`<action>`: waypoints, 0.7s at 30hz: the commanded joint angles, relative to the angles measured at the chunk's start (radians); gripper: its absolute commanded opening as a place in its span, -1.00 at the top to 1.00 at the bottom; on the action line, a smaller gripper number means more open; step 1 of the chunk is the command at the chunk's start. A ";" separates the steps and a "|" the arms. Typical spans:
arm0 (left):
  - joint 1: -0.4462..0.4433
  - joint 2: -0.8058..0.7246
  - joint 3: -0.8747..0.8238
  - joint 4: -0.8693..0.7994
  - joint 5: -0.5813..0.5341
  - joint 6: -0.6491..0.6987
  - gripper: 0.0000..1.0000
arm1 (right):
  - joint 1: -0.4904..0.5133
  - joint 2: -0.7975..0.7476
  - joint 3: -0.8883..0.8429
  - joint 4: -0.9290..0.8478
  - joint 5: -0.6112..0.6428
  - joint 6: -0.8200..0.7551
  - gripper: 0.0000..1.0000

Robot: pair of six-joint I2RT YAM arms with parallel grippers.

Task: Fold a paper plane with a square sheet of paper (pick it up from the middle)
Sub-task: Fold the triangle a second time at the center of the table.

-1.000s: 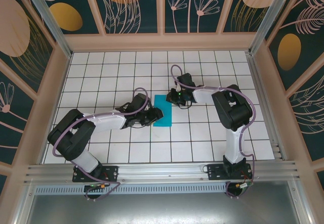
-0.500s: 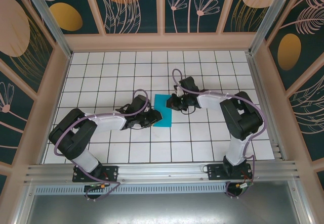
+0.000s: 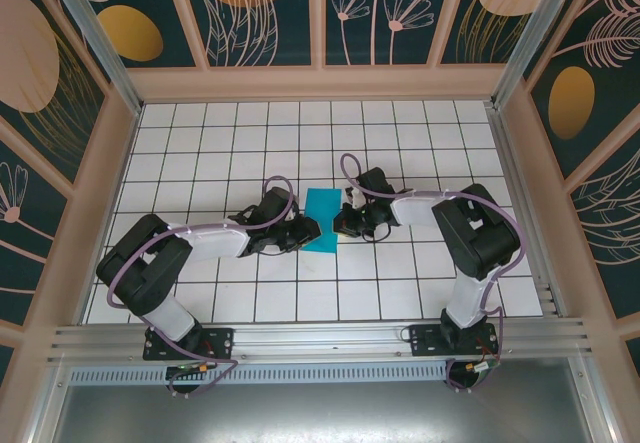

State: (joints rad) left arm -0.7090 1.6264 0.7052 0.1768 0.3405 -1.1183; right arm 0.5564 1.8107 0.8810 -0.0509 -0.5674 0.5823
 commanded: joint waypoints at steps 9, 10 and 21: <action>-0.002 -0.005 0.017 0.092 0.070 0.042 0.30 | 0.008 0.031 -0.007 -0.093 0.094 -0.041 0.95; -0.002 -0.001 0.021 0.098 0.072 0.044 0.28 | 0.008 0.031 -0.008 -0.093 0.093 -0.041 0.95; -0.003 0.038 0.062 0.117 0.070 0.049 0.20 | 0.007 0.042 -0.011 -0.102 0.086 -0.031 0.97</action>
State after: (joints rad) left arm -0.7090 1.6436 0.7425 0.2596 0.3969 -1.0920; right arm 0.5583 1.8111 0.8818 -0.0593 -0.5499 0.5625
